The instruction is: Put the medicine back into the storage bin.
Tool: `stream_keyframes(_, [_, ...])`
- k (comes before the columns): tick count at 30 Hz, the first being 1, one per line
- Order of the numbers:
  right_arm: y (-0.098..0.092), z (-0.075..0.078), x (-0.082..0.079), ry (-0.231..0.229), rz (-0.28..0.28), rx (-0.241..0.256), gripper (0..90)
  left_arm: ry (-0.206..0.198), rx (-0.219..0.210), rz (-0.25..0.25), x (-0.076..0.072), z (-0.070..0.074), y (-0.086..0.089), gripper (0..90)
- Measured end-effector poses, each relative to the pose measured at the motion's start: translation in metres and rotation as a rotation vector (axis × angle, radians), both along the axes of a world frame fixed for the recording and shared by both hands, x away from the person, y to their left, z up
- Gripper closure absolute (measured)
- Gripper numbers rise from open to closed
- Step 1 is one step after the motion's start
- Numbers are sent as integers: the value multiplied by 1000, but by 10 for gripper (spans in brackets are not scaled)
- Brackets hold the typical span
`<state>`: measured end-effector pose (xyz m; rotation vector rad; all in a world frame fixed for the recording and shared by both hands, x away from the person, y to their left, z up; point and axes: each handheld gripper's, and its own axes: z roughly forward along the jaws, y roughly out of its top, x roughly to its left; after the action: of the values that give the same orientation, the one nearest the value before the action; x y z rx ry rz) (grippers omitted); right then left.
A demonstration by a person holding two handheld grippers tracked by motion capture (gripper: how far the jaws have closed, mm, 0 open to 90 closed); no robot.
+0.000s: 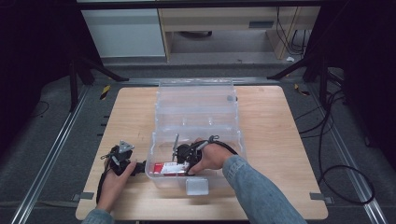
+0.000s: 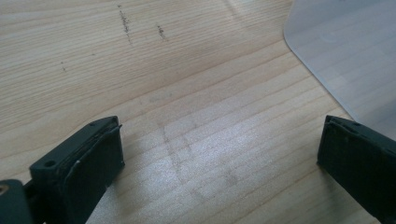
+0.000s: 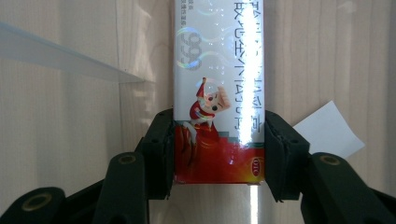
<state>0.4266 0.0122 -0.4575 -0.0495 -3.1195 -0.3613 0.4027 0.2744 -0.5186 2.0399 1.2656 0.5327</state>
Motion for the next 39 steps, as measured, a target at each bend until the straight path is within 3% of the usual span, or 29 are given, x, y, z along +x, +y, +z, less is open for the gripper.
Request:
stream_keyframes(22, [5, -7, -1, -7, -18, -37, 492, -1, 0, 0, 0, 0, 0, 0])
stream_keyframes(31, [3, -1, -3, -11, -36, -8, 454, -1, -1, 0, 0, 0, 0, 0])
stream_keyframes(39, [-5, 25, -7, -42, -65, 77, 511, -1, 0, 0, 0, 0, 0, 0])
